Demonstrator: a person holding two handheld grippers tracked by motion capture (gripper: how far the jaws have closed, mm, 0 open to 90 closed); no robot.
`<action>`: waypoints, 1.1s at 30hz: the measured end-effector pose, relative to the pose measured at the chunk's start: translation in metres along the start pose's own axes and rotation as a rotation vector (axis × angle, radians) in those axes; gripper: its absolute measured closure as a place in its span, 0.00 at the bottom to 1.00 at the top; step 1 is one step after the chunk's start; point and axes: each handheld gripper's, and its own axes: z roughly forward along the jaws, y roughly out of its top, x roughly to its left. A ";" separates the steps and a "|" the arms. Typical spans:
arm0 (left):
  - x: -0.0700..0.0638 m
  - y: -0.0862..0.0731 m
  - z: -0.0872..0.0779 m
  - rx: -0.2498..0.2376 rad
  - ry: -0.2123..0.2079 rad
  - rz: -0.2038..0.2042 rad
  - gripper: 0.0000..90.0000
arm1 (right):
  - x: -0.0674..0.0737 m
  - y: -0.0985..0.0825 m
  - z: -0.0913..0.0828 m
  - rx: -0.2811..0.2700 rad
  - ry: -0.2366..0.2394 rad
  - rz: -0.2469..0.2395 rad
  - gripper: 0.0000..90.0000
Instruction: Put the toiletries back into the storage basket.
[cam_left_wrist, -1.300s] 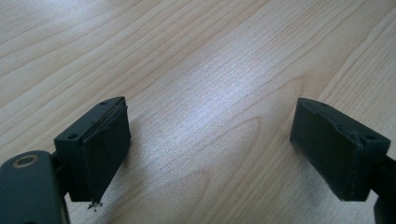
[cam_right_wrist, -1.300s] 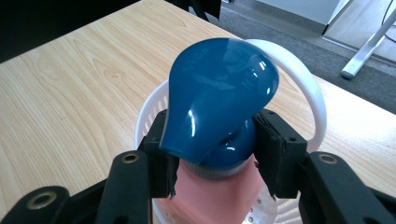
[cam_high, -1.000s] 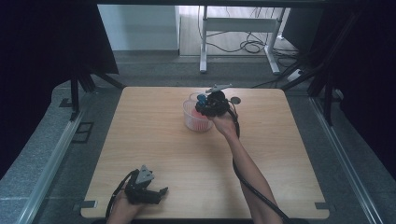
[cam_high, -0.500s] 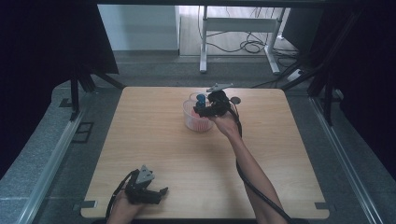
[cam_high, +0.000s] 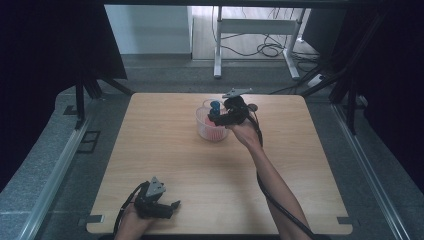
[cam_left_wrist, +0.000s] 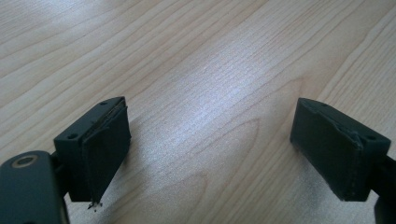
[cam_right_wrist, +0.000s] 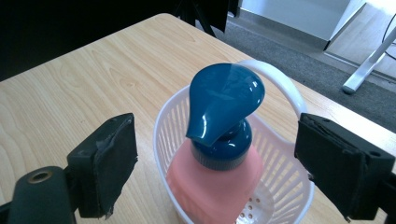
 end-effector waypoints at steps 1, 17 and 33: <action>0.000 0.000 0.000 0.000 0.000 0.000 0.13 | 0.001 0.000 -0.001 0.001 -0.003 -0.005 0.14; 0.000 0.000 0.000 0.001 0.001 0.000 0.13 | 0.008 0.003 -0.018 -0.002 0.009 -0.030 0.11; 0.000 0.000 0.000 0.001 0.001 0.000 0.13 | 0.013 -0.004 -0.034 0.009 0.008 -0.048 0.08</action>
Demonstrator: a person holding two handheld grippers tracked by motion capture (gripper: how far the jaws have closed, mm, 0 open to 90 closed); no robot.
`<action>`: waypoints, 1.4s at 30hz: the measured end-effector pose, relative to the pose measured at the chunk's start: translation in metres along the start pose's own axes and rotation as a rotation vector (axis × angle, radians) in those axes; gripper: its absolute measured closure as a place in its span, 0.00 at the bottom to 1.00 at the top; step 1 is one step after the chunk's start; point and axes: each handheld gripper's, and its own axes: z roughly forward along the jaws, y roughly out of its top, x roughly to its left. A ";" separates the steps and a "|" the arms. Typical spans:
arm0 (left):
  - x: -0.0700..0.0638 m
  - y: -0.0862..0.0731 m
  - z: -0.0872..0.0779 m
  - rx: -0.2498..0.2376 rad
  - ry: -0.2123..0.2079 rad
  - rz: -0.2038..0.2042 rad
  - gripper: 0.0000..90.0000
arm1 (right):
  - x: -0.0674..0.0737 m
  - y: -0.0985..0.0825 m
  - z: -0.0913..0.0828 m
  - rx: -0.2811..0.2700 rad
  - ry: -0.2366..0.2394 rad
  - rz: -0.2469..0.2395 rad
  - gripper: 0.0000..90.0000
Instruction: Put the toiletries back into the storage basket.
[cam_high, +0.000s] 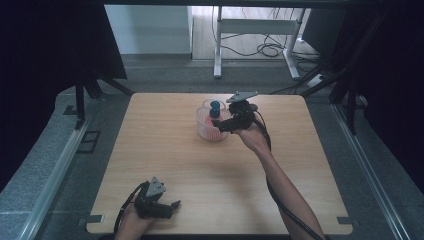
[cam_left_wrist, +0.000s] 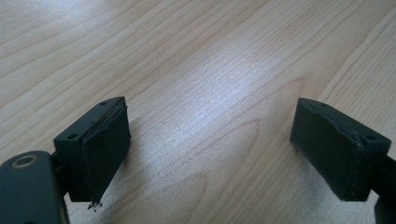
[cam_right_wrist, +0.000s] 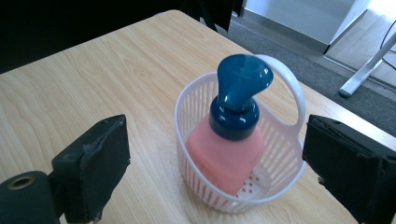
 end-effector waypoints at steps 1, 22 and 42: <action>0.000 0.000 0.000 0.000 0.000 0.000 0.13 | 0.001 -0.001 -0.001 0.001 0.001 0.000 0.08; 0.000 0.000 0.000 0.000 0.000 0.005 0.13 | 0.008 -0.020 -0.018 0.007 0.032 -0.023 0.00; 0.000 0.000 0.000 -0.002 0.000 0.001 0.13 | 0.016 -0.044 -0.037 0.001 0.055 -0.038 0.00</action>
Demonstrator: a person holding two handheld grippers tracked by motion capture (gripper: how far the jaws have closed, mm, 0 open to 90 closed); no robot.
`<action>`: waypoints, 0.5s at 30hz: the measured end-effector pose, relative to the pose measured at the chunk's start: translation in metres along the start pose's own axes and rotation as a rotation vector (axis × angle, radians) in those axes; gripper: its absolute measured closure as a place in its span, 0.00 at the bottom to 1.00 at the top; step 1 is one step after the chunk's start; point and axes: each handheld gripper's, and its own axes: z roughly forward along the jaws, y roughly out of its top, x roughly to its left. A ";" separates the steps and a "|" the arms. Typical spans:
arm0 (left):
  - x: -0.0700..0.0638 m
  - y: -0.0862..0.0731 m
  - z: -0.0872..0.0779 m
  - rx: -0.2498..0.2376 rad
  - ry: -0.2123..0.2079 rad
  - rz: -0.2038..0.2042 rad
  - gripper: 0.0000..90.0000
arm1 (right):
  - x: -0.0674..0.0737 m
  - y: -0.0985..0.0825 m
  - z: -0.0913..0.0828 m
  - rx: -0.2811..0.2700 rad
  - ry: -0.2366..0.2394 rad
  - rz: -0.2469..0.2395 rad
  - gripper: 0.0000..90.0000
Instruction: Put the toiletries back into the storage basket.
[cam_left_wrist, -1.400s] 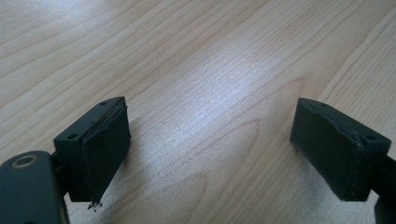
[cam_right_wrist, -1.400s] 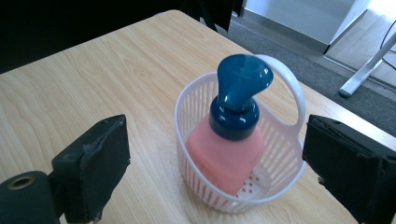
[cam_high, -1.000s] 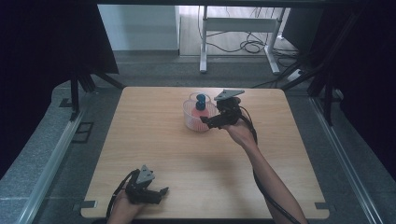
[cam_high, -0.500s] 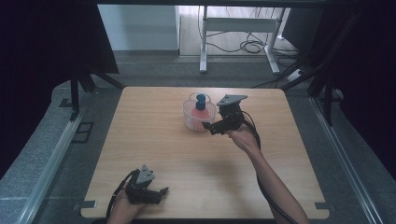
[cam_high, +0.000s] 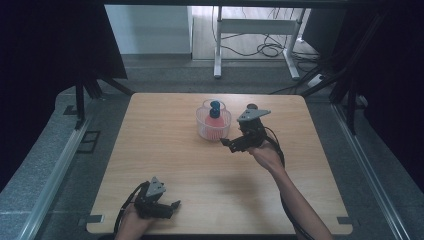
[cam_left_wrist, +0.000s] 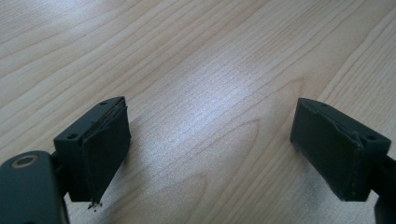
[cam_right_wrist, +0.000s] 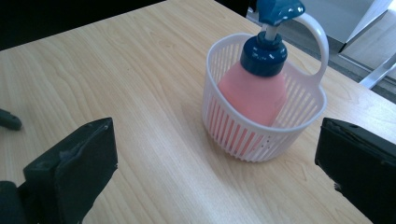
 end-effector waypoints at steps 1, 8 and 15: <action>0.000 0.000 0.000 0.000 0.000 0.000 0.13 | 0.000 -0.002 -0.001 0.001 0.002 -0.001 0.00; 0.000 0.000 0.000 0.001 0.001 0.000 0.13 | 0.004 -0.014 -0.008 0.001 0.003 -0.014 0.00; 0.000 0.000 0.000 0.001 0.001 0.000 0.13 | 0.008 -0.026 -0.017 0.008 0.005 -0.013 0.00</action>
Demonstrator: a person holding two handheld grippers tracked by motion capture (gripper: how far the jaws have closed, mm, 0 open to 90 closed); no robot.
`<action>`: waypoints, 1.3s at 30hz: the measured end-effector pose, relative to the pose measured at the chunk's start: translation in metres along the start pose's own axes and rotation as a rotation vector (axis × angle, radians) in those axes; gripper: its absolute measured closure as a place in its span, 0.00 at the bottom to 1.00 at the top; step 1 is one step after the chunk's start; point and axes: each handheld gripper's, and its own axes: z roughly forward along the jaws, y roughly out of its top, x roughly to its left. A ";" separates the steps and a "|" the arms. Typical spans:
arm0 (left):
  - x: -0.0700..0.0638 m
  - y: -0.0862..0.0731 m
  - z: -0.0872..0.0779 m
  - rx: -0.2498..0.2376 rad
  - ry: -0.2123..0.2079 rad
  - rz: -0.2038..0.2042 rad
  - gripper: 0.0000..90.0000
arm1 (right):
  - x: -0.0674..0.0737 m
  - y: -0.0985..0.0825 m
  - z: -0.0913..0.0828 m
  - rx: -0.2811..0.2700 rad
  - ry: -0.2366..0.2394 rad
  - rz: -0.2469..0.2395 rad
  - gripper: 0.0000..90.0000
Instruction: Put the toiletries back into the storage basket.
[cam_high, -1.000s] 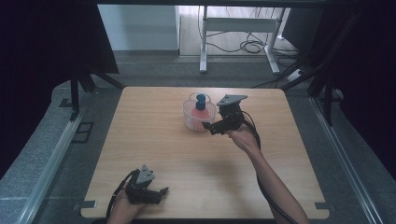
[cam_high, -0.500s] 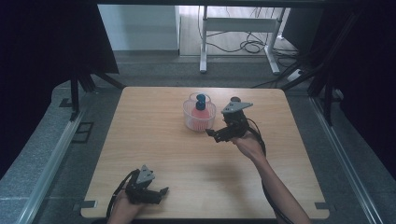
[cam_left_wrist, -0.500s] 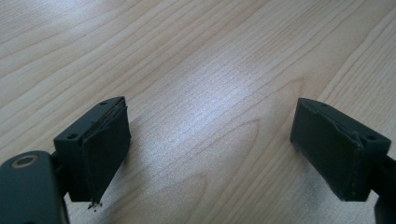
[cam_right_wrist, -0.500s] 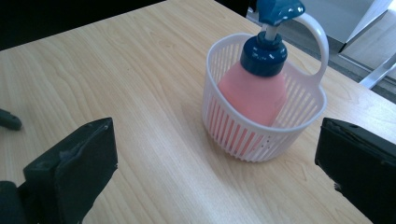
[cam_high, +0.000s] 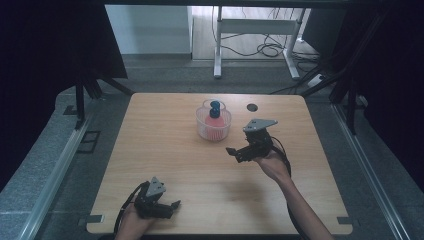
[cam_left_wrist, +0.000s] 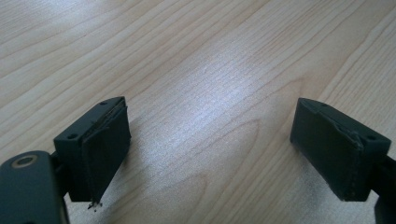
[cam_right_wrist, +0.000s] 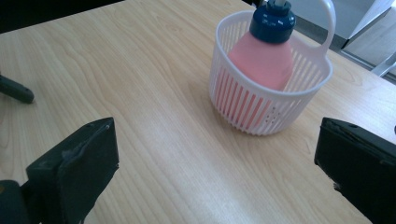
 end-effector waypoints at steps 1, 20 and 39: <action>0.000 0.000 0.000 0.000 0.000 0.000 0.13 | 0.000 -0.002 -0.001 0.000 0.002 0.000 0.00; 0.000 0.000 0.000 0.001 0.002 -0.001 0.13 | 0.009 -0.038 -0.026 0.012 -0.016 0.004 0.00; 0.000 0.000 0.000 -0.001 0.002 -0.004 0.13 | 0.006 -0.094 -0.041 0.037 -0.050 0.067 0.00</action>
